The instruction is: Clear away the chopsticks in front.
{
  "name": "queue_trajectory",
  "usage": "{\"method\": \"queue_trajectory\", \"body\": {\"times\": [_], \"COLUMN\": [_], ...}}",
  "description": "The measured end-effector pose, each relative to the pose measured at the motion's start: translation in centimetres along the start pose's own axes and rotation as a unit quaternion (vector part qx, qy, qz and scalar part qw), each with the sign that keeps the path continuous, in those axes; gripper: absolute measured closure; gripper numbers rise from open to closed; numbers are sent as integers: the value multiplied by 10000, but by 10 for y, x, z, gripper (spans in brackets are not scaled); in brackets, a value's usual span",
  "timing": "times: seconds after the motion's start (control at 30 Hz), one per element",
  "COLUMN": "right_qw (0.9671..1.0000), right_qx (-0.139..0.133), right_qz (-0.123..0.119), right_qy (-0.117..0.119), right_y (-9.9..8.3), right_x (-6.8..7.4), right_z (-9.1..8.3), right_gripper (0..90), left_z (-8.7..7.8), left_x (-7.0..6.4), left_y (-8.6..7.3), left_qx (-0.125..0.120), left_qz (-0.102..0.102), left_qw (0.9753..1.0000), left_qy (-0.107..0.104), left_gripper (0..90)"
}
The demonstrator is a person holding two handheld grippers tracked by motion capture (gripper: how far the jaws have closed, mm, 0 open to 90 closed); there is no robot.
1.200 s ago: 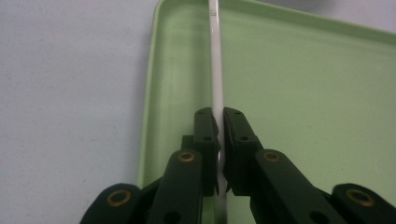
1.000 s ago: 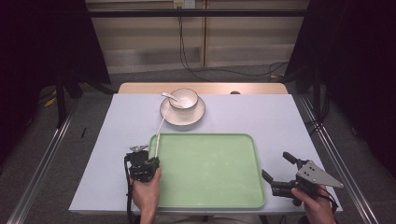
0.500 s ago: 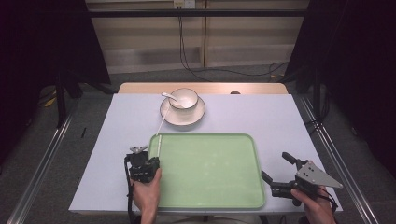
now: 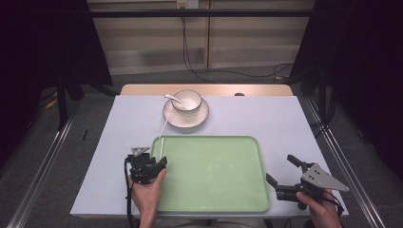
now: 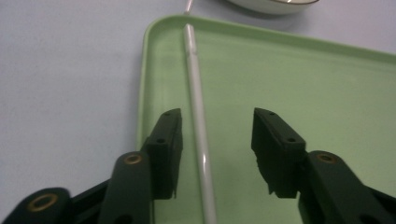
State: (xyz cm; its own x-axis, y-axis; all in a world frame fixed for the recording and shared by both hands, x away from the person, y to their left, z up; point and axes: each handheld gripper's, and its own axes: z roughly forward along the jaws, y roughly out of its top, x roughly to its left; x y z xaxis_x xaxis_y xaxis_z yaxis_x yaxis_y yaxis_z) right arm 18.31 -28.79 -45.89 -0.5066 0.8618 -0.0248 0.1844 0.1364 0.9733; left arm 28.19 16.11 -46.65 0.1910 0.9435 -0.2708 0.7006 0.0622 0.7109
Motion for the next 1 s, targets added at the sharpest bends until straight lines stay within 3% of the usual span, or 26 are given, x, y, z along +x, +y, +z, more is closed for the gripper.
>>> {"method": "queue_trajectory", "body": {"times": [0.1, 0.17, 0.3, 0.53, 0.87, 0.97, 1.0], "right_qw": [10000, 10000, 10000, 10000, 10000, 10000, 10000], "right_qx": [-14, -13, -12, -2, -4, -6, 6], "right_qz": [5, -7, 19, 12, 13, 27, 24], "right_qy": [-43, -47, -33, -9, -31, -29, -48], "right_y": [0, 0, 0, 0, 0, 0, 0], "right_x": [0, 0, 0, 0, 0, 0, 0], "right_z": [1, 0, 0, 0, 1, 0, 0], "right_gripper": [20, 20, 20, 20, 20, 20, 20], "left_z": [0, 0, 1, -1, 12, 17, 19], "left_x": [0, 1, 4, 14, 23, 21, 20], "left_y": [5, 9, 16, 31, 48, 55, 59], "left_qx": [-92, -122, -150, -199, -126, -121, -52], "left_qz": [174, 161, 321, 612, 721, 892, 1024], "left_qw": [9998, 9996, 9986, 9968, 9956, 9940, 9934], "left_qy": [-37, -206, -389, -483, -577, -623, -520], "left_gripper": [468, 488, 424, 489, 495, 555, 574]}}
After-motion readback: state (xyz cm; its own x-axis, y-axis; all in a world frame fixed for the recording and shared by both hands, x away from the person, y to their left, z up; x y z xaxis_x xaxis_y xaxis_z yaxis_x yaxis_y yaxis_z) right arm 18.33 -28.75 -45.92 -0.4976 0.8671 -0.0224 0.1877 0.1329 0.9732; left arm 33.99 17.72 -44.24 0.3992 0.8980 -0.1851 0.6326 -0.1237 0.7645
